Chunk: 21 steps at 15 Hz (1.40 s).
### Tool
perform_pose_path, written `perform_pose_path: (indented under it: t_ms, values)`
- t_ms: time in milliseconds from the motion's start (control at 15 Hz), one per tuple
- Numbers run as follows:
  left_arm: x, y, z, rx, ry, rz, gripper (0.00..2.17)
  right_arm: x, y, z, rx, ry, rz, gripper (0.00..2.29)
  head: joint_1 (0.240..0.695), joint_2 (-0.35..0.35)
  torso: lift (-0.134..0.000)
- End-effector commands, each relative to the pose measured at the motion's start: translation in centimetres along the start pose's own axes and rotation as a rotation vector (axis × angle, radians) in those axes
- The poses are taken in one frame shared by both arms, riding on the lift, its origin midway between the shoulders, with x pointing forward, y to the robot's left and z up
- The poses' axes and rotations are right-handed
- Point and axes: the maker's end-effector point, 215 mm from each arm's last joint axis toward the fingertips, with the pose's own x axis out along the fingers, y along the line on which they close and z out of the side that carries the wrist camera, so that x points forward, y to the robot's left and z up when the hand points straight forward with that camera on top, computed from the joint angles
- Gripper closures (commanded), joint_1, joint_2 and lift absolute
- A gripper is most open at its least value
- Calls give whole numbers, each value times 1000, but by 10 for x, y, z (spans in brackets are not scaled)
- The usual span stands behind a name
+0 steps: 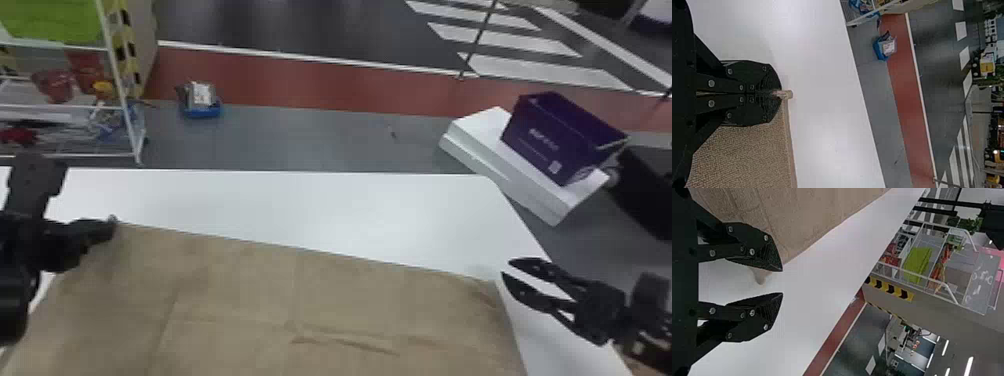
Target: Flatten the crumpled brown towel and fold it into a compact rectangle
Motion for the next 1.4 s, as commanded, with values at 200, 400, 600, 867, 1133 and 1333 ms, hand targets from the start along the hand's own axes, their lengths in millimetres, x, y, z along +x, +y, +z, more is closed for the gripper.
perform_pose_path:
  t_ms: [200,400,600,867,1133,1333]
  values:
    - [-41,16,4,-77,-107,2,1342,0,22,21,-66,-5,126,788,695,-240,-124]
    - [-41,18,3,-81,-107,1,1342,14,37,1,-34,58,169,505,695,-208,-124]
    - [-39,15,5,-72,-109,-4,1342,28,30,-9,11,89,147,448,695,-199,-124]
    - [-40,15,4,-76,-108,-4,1342,32,28,-24,52,139,148,451,695,-208,-124]
    - [-39,14,4,-75,-107,-11,1342,42,36,-31,71,152,166,464,695,-210,-124]
    - [-40,14,3,-78,-106,-11,1342,47,37,-35,70,165,174,471,695,-205,-124]
